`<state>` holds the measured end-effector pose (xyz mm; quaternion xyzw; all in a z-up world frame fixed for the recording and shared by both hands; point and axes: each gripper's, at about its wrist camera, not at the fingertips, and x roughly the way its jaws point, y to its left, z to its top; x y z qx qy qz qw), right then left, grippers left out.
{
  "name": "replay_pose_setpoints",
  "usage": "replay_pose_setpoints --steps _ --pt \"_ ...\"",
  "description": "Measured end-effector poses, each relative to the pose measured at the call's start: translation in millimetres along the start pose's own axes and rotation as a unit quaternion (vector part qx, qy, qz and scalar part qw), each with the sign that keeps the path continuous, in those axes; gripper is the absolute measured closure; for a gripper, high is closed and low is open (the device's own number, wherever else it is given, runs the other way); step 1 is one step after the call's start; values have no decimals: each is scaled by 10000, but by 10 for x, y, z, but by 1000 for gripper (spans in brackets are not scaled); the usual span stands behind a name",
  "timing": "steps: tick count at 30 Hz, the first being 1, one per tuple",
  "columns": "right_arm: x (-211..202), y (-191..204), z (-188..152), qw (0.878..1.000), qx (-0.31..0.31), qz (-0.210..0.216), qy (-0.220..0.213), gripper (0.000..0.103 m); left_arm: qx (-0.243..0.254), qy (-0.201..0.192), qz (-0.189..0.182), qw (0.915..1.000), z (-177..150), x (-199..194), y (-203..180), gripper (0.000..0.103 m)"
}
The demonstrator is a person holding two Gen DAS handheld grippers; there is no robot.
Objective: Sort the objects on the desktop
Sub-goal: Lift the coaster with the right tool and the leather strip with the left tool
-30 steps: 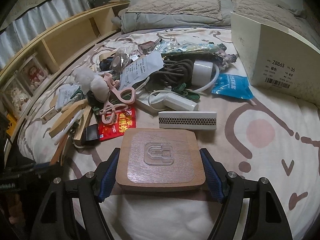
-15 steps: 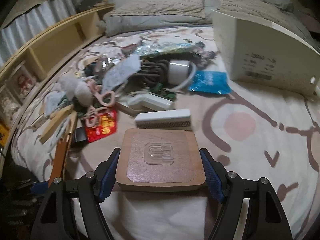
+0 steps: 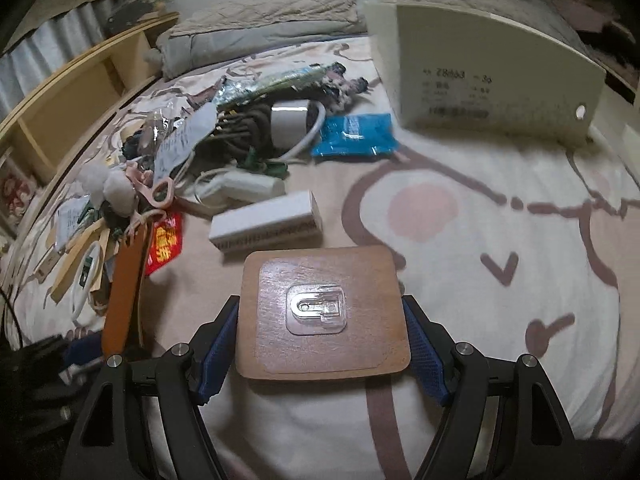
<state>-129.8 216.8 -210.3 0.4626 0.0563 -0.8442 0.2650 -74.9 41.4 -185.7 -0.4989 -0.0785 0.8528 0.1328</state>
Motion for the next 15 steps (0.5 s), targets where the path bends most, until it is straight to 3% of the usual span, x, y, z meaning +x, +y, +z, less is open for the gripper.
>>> replay_pose_setpoints --steps 5,9,15 --pt "5 4 -19 10000 17 -25 -10 26 -86 -118 84 9999 14 19 -11 58" --pt "26 26 -13 10000 -17 -50 -17 24 -76 -171 92 9998 56 57 -54 45" --pt "53 63 -10 9998 -152 -90 -34 22 -152 -227 228 9994 151 119 -42 43"
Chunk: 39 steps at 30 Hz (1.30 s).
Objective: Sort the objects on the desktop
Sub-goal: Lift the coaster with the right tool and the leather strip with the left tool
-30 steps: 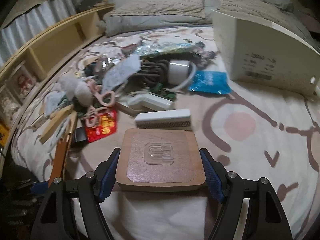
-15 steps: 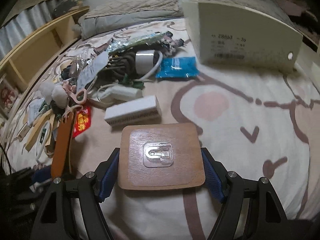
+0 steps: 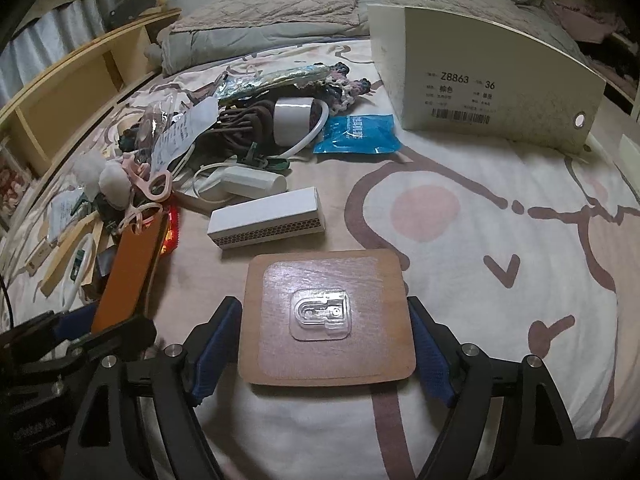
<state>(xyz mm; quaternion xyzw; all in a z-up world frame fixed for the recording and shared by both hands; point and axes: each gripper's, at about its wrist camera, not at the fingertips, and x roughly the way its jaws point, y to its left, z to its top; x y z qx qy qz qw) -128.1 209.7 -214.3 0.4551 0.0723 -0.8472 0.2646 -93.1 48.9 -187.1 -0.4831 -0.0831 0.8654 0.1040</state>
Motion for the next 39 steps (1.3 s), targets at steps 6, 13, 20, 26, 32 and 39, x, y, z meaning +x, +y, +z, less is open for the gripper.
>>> replay_pose_setpoints --steps 6,13,20,26,32,39 --pt "-2 -18 3 10000 18 45 -15 22 10 -46 189 9998 28 35 9 49" --pt "-17 -53 17 9999 114 121 -42 26 -17 -178 320 9993 5 -13 37 58" --pt "-29 -51 34 9997 151 195 -79 26 -51 -250 318 9992 -1 -84 50 58" --pt "-61 -48 42 9992 101 372 -101 26 -83 -282 324 9990 -10 -135 37 59" --pt "-154 -41 48 9979 112 594 -242 26 -129 -363 332 9987 4 -215 43 59" --pt "-287 -16 67 9947 139 953 -349 26 -205 -522 335 9979 -4 -359 -10 59"
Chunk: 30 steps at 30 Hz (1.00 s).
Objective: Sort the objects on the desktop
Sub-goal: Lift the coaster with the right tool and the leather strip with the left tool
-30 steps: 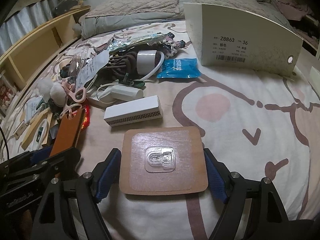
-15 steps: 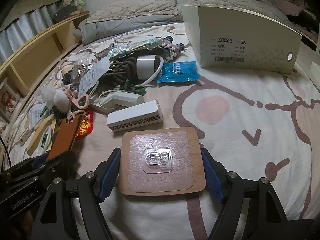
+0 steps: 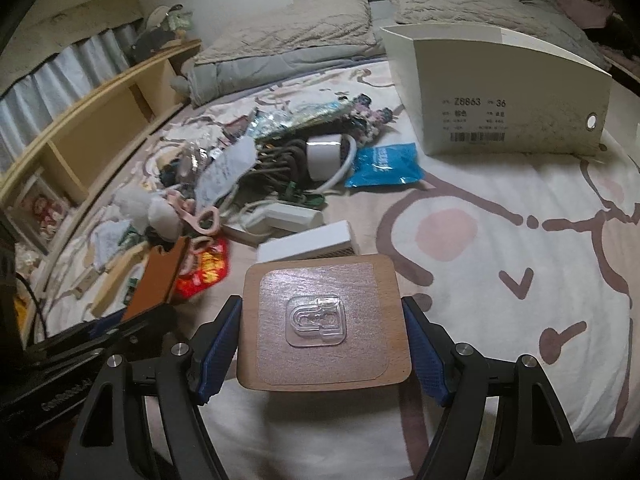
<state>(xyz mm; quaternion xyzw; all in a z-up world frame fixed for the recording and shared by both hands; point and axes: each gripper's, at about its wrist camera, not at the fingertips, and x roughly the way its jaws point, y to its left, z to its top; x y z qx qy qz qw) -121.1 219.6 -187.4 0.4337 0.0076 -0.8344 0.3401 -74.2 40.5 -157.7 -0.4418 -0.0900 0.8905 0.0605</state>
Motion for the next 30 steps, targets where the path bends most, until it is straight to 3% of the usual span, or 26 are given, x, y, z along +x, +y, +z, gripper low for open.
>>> replay_pose_setpoints --steps 7,30 --pt "-191 138 0 9997 -165 145 -111 26 72 -303 -88 9995 37 -262 -73 59" --pt "-1356 415 244 9908 -398 -43 -1289 26 121 -1273 -511 9905 123 -1367 -202 59"
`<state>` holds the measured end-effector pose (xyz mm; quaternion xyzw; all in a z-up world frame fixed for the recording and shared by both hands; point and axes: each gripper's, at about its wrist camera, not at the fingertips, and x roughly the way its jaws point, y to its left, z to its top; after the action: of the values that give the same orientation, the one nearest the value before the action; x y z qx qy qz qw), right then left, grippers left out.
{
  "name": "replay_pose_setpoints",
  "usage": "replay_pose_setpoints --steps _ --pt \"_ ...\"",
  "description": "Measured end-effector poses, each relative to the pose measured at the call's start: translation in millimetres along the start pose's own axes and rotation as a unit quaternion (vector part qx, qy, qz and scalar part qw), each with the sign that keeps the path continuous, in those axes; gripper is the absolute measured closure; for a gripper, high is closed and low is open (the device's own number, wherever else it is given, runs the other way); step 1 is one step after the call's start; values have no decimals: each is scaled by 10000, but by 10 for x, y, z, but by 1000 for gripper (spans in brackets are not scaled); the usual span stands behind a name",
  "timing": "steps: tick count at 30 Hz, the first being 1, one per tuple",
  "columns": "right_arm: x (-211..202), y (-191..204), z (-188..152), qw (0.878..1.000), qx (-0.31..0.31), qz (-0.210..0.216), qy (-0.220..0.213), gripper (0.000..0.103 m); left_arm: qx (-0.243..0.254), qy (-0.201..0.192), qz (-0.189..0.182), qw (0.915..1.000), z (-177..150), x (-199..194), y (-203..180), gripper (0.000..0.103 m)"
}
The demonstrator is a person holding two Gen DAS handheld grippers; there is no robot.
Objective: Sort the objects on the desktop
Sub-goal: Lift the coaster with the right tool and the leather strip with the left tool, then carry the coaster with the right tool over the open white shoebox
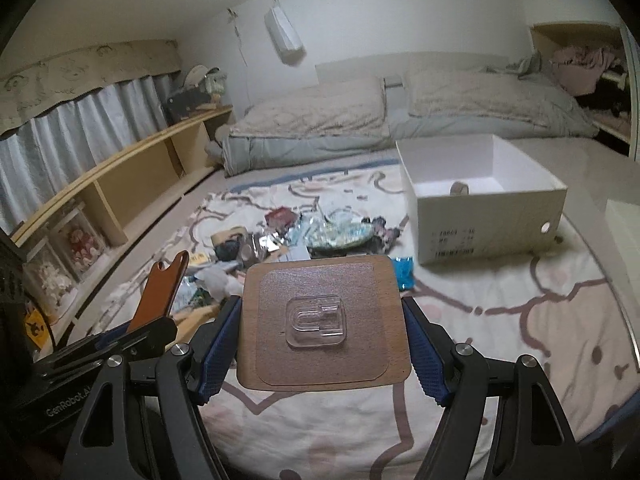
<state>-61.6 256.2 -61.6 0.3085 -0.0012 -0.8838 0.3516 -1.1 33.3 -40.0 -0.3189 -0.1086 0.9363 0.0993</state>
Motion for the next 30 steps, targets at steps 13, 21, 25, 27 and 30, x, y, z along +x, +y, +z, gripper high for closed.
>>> replay_pose_setpoints --steps 13,21,25,27,30 --pt "-384 -70 272 9989 -62 160 -440 26 129 -416 -65 9990 304 -414 -221 59" --pt "-431 -115 403 9984 -66 284 -488 26 159 -545 44 9984 481 -611 -284 59" --pt "-410 -144 528 9980 -51 346 -521 26 171 -546 53 9983 628 -604 -287 59" --pt "-408 -160 581 9979 -46 350 -549 26 187 -544 44 9983 726 -579 -290 59" --pt "-406 -203 684 9975 -11 344 -617 26 223 -531 32 9983 862 -522 -294 59"
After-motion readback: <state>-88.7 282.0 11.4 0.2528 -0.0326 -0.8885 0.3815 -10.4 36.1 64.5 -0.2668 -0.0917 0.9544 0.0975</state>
